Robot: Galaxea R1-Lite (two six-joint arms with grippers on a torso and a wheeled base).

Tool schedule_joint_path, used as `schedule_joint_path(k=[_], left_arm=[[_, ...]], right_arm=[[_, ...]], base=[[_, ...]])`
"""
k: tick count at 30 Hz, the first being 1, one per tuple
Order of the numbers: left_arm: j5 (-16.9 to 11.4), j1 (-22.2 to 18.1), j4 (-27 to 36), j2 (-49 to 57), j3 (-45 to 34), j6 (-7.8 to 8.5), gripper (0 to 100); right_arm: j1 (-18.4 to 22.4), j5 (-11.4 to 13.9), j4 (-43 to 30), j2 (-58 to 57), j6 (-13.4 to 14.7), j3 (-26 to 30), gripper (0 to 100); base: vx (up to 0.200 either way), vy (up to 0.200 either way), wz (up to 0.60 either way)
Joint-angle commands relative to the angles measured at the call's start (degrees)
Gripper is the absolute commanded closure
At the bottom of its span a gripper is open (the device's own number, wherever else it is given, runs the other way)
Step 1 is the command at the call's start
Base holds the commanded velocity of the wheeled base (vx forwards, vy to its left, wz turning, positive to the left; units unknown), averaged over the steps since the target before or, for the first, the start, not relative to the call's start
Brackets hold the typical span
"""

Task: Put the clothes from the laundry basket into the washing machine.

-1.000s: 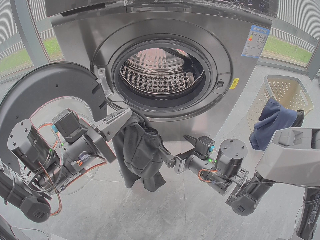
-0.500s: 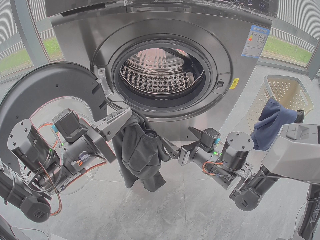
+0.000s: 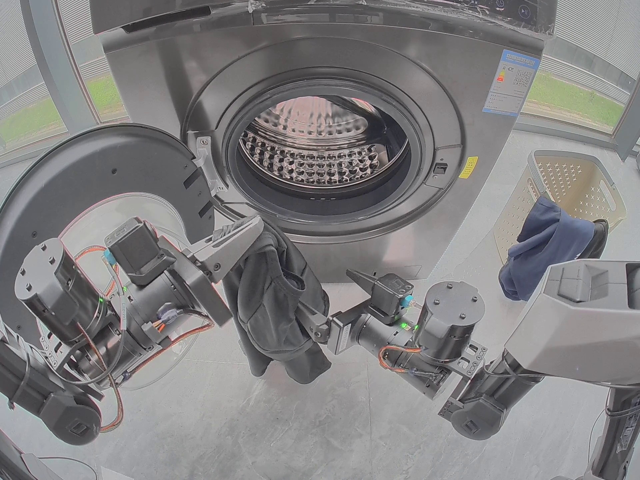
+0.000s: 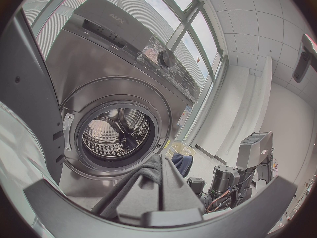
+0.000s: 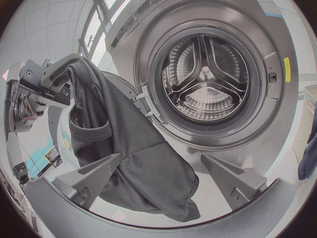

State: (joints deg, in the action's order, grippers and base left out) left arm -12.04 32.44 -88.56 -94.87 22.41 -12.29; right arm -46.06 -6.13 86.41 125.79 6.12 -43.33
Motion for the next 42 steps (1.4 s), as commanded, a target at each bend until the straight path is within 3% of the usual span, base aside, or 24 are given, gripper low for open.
schedule_joint_path(k=[1,7,16,26,42], left_arm=[[0.00,-0.10,-0.03,-0.05,0.01,-0.02,100],[0.00,-0.18,-0.03,-0.14,0.18,-0.02,100],[0.00,-0.18,-0.03,-0.14,0.09,-0.02,100],[0.00,-0.01,-0.03,0.03,0.01,-0.02,100],[-0.08,-0.01,-0.03,1.35,0.01,-0.54,100]], right_arm=[[-0.26,-0.02,0.34,0.94,0.21,0.61,0],[-0.61,-0.02,0.69,-0.46,0.38,3.34,0],[-1.23,-0.02,0.17,-1.52,0.38,2.46,0],[2.81,-0.02,-0.27,2.79,-0.14,-3.96,0],[6.24,-0.02,0.60,5.87,-0.14,-3.70,0]], base=[[0.000,0.000,0.00],[0.000,0.000,0.00],[0.000,0.000,0.00],[0.000,0.000,0.00],[0.000,0.000,0.00]])
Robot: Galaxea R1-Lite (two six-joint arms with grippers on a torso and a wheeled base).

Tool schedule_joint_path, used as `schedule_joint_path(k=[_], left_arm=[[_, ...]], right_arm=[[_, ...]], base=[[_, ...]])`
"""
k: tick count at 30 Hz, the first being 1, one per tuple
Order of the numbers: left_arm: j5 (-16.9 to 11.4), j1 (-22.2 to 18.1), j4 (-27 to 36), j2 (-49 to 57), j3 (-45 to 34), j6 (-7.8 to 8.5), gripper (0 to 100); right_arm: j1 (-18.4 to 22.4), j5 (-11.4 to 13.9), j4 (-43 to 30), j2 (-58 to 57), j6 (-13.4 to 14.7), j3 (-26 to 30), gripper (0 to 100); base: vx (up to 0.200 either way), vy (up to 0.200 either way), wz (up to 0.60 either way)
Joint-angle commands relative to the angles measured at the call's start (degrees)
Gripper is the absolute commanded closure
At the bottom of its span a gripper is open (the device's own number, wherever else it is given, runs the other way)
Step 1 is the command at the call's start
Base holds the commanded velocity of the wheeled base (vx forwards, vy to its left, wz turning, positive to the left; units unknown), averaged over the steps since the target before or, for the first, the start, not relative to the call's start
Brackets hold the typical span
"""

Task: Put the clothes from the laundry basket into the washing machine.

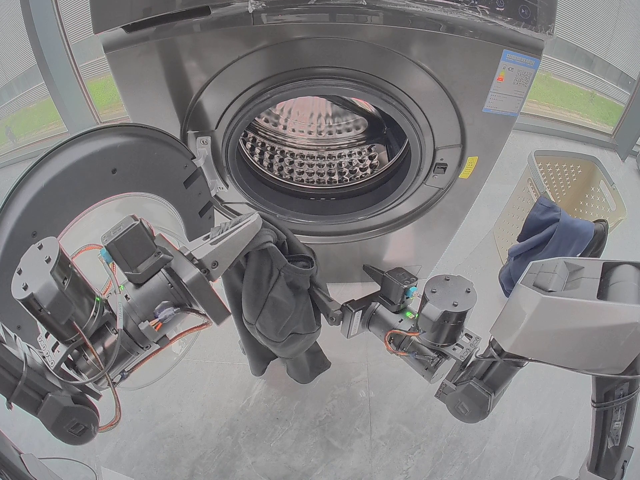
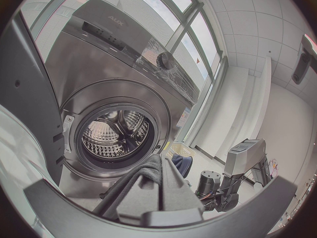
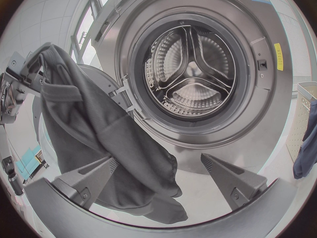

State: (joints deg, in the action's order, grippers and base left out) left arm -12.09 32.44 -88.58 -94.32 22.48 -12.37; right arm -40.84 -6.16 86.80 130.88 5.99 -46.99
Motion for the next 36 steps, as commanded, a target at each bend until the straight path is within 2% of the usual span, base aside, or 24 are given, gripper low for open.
schedule_joint_path(k=[1,8,21,29,36], left_arm=[[-0.04,-0.01,-0.02,0.89,-0.07,-0.81,100],[-0.04,-0.01,-0.02,0.72,-0.07,-0.90,100],[-0.04,-0.01,-0.02,0.72,-0.16,-0.90,100],[-0.04,-0.01,-0.02,0.72,-0.24,-0.90,100],[-0.04,-0.01,-0.02,0.72,-0.33,-0.90,100]], right_arm=[[1.46,0.00,0.30,0.78,-0.01,-0.03,0],[2.61,0.09,-0.05,-0.01,-0.10,-0.03,0],[-2.49,0.36,-0.49,2.89,-0.18,-2.75,0],[-3.55,0.36,-0.31,4.74,-0.45,-3.28,0],[-3.46,0.36,-0.49,4.56,-0.45,-7.41,0]], base=[[0.000,0.000,0.00],[0.000,0.000,0.00],[0.000,0.000,0.00],[0.000,0.000,0.00],[0.000,0.000,0.00]])
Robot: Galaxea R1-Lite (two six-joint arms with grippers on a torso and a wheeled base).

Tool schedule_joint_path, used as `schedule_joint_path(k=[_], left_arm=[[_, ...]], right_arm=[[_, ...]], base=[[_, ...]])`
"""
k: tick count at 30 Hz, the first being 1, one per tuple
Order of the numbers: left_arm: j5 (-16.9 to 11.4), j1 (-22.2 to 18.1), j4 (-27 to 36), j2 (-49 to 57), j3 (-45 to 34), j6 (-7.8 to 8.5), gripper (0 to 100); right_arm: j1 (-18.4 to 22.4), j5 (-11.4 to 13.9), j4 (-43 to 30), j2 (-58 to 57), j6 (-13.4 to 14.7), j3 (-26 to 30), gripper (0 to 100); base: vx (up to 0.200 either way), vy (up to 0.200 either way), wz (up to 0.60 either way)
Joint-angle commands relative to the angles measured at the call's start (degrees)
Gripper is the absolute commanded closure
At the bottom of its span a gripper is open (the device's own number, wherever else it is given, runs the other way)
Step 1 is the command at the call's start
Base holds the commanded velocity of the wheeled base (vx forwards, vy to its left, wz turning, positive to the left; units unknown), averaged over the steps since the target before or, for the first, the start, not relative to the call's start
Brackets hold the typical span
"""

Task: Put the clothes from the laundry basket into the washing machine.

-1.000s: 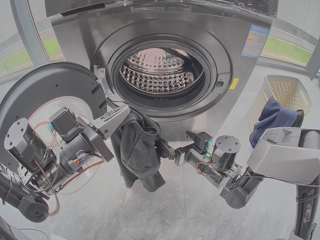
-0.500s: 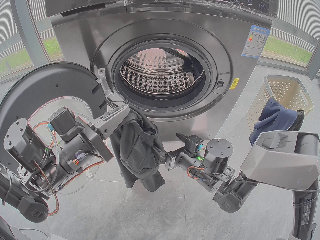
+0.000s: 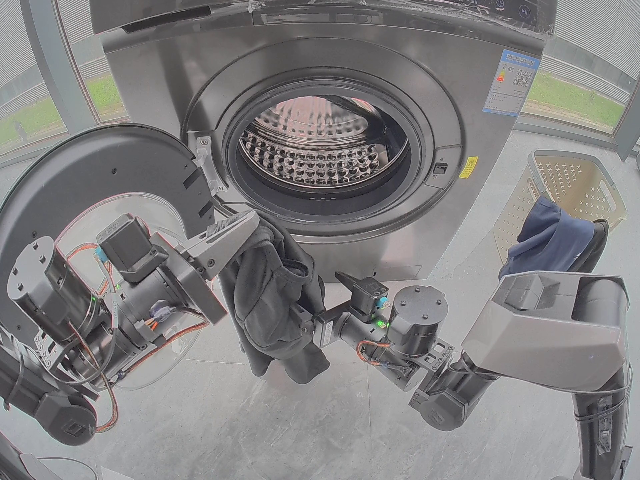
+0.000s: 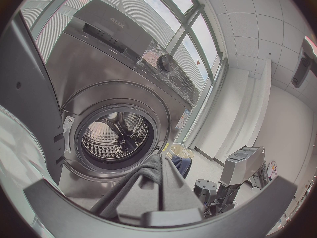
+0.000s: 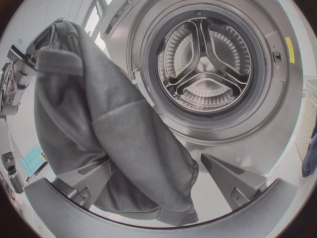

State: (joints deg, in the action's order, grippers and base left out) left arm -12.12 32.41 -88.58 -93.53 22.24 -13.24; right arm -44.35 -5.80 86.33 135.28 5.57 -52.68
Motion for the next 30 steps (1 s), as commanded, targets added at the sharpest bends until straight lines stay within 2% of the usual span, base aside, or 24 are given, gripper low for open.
schedule_joint_path(k=[1,8,9,18,22,27,28,29,30], left_arm=[[-0.01,0.02,-0.02,-0.08,-0.09,-0.03,100],[-0.01,0.02,-0.02,-0.17,-0.09,-0.03,100],[-0.01,0.02,-0.02,-0.17,-0.18,-0.03,100],[-0.01,0.02,-0.02,-0.25,-0.44,-0.03,100],[-0.01,0.10,-0.02,-0.52,-0.26,-0.12,100],[-0.01,1.86,-0.02,-0.60,0.09,-0.30,100],[0.08,2.65,0.07,-0.69,0.53,-1.18,100],[0.08,2.65,0.07,-0.69,0.53,-1.18,100],[0.08,3.62,0.07,-1.40,1.58,-2.93,100]], right_arm=[[0.14,0.00,-0.03,-0.02,-0.03,-2.17,0],[0.40,0.18,0.06,-0.63,-0.03,-3.49,0],[0.23,0.00,0.15,-0.54,0.05,-3.40,100],[1.37,0.00,0.50,-2.65,0.05,-2.87,100],[4.27,0.09,0.85,-8.01,0.05,1.44,100],[4.80,0.27,0.94,-12.94,0.05,6.09,100],[4.80,0.27,0.94,-14.25,0.05,7.15,100],[4.80,0.27,0.94,-14.25,0.05,7.15,100],[4.80,0.27,1.12,-15.22,0.23,8.11,100]], base=[[0.000,0.000,0.00],[0.000,0.000,0.00],[0.000,0.000,0.00],[0.000,0.000,0.00],[0.000,0.000,0.00],[0.000,0.000,0.00],[0.000,0.000,0.00],[0.000,0.000,0.00],[0.000,0.000,0.00]])
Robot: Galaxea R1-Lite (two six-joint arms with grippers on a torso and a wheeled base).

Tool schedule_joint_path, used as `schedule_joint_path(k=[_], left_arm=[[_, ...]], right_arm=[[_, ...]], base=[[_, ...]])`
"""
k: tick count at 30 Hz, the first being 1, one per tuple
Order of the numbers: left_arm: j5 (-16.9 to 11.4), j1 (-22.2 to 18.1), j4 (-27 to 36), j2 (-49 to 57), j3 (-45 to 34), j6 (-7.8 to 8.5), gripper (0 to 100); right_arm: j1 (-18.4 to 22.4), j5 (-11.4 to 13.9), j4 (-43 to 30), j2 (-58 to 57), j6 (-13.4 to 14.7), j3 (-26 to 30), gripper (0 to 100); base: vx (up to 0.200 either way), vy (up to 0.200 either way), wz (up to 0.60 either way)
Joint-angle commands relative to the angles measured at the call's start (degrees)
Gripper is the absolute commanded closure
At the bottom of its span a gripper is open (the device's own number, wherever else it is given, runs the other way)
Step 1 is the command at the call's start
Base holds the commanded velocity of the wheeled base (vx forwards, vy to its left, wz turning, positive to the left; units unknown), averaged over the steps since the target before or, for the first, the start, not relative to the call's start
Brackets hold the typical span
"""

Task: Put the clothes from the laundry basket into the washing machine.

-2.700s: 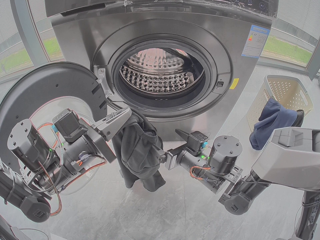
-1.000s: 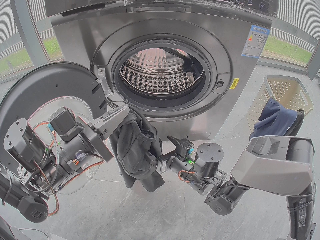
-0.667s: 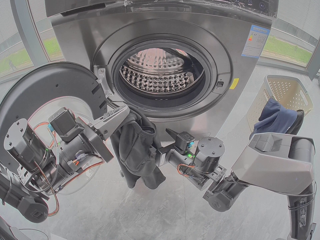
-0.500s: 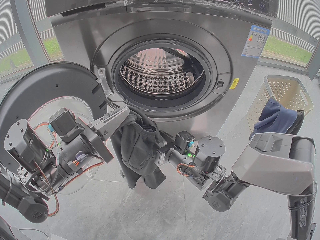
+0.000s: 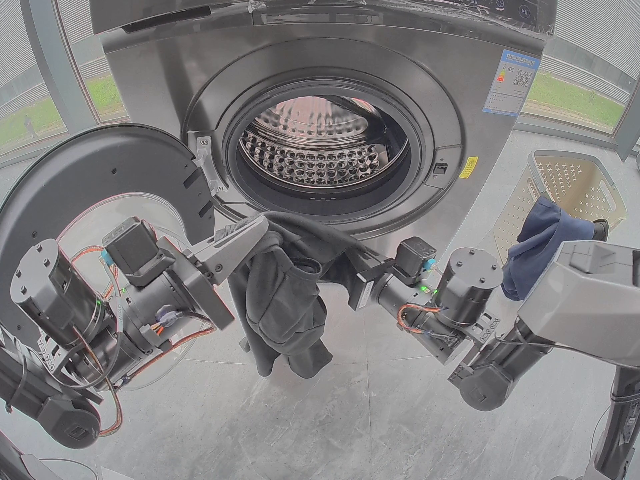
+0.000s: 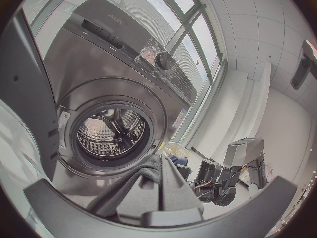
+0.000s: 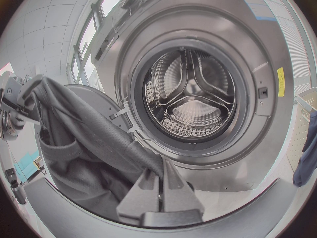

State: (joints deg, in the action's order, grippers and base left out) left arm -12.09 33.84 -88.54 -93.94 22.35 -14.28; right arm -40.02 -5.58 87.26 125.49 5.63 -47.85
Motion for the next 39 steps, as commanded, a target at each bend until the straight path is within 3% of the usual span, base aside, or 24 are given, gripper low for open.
schedule_joint_path(k=[1,4,6,8,10,20,30,31,39], left_arm=[[0.05,2.99,0.03,-1.77,2.53,-2.42,100],[-0.04,3.86,0.03,-3.27,4.29,-2.78,100],[-0.21,3.78,0.03,-5.02,5.87,-4.01,100],[-0.12,3.69,0.03,-6.87,7.27,-6.82,100],[-0.12,3.78,0.03,-7.92,7.89,-7.70,100],[-0.12,3.42,0.03,-8.80,8.24,-7.70,100],[-0.48,3.51,0.03,-11.88,8.50,-7.52,100],[-0.83,3.42,0.03,-12.76,8.59,-7.61,0],[-0.04,1.67,0.03,-20.93,9.73,-7.26,0]], right_arm=[[0.38,0.05,0.63,-6.05,0.34,4.17,100],[0.38,0.13,1.16,-7.72,0.61,6.45,100],[0.56,0.13,1.16,-9.30,0.70,8.03,100],[1.35,0.13,1.16,-11.76,0.78,9.70,100],[2.14,0.13,1.16,-13.78,0.78,10.58,100],[6.10,0.13,1.07,-19.49,1.84,14.36,100],[5.13,0.57,0.89,-22.39,2.01,14.27,100],[5.04,0.75,0.98,-22.66,2.01,14.36,100],[3.20,2.07,0.98,-22.66,3.68,14.36,100]], base=[[0.000,0.000,0.00],[0.000,0.000,0.00],[0.000,0.000,0.00],[0.000,0.000,0.00],[0.000,0.000,0.00],[0.000,0.000,0.00],[0.000,0.000,0.00],[0.000,0.000,0.00],[0.000,0.000,0.00]])
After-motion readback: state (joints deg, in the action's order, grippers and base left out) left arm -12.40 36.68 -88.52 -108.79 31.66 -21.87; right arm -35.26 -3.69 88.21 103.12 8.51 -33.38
